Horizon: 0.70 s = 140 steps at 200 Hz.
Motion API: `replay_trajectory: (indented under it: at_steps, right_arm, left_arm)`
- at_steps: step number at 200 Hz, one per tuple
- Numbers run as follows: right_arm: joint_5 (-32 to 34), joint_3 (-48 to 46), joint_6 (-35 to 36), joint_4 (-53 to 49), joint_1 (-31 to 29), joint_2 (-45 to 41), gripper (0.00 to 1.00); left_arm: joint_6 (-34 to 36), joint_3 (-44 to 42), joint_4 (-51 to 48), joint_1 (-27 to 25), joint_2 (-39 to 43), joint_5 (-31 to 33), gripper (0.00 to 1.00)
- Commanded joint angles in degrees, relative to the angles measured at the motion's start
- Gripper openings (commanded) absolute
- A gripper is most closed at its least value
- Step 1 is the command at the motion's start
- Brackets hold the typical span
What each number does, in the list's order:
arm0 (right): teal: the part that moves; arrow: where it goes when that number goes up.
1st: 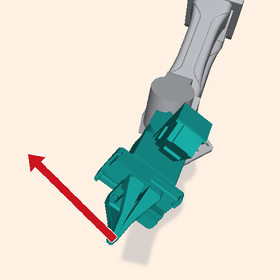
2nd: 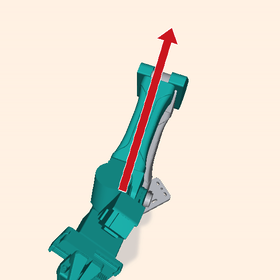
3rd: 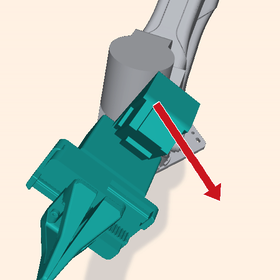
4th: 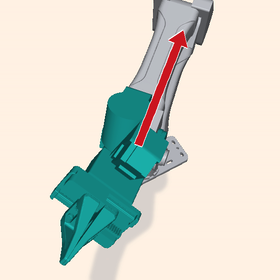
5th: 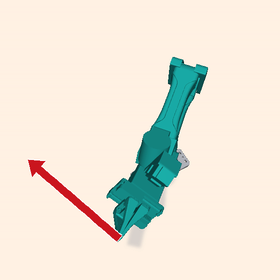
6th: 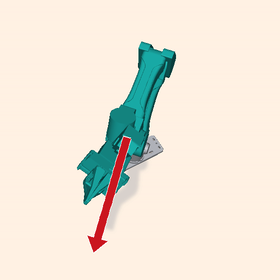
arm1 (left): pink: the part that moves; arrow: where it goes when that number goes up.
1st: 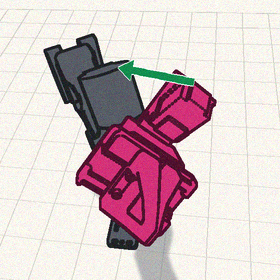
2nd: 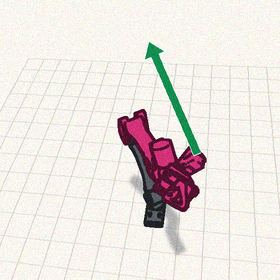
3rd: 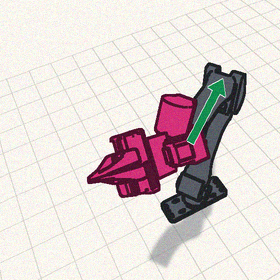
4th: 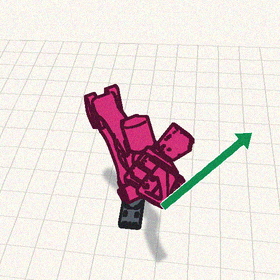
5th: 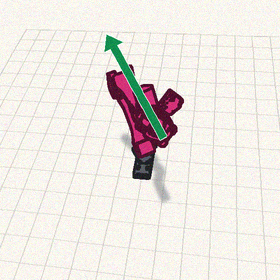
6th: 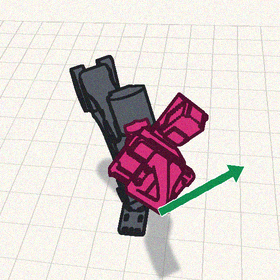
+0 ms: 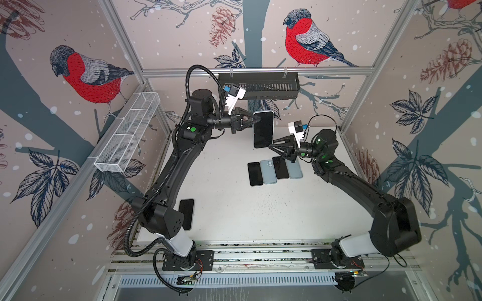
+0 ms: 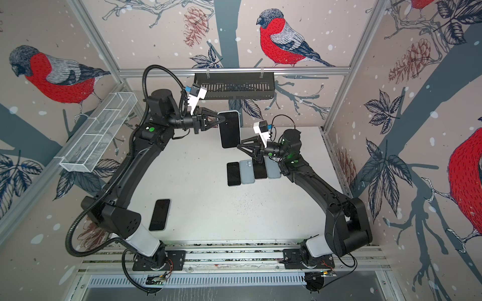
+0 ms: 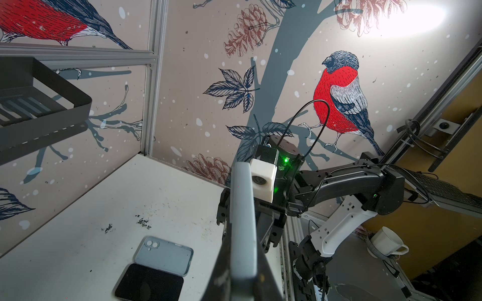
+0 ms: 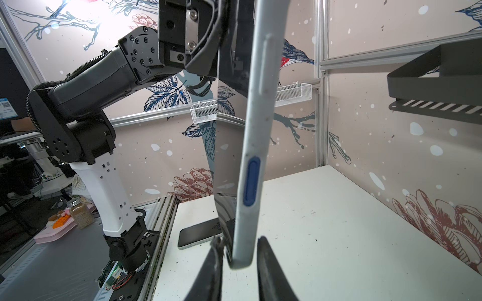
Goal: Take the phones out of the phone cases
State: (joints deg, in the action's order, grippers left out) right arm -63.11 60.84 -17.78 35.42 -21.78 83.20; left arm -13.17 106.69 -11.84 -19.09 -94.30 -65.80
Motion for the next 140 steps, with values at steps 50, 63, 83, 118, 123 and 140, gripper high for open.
replay_trajectory:
  at_steps: [50,63,83,118,123,140]
  right_arm:
    - [-1.58,-0.59,1.61,0.99,-0.19,-0.65,0.16]
    - [-1.76,-0.88,1.53,1.25,-0.27,-0.76,0.15]
    - [-2.01,-1.29,1.76,1.81,-0.29,-1.01,0.13]
    - [-2.65,-2.08,3.80,2.81,-0.41,-1.66,0.10]
    - [-2.69,-2.13,4.46,2.75,-0.44,-1.76,0.09]
    - [-3.49,-1.84,8.80,1.28,-0.69,-1.90,0.07]
  left_arm:
    - [-0.94,-0.59,6.39,-0.07,0.61,-1.30,0.00]
    - [-0.96,-0.63,6.50,-0.07,0.61,-1.35,0.00]
    - [-1.54,-0.69,7.03,-0.08,0.45,-1.43,0.00]
    - [-6.73,-2.35,12.94,-0.07,0.39,-2.71,0.00]
    - [-8.09,-2.97,14.65,-0.08,0.50,-3.04,0.00]
    - [-14.05,-5.36,21.33,-0.22,0.52,-4.14,0.00]
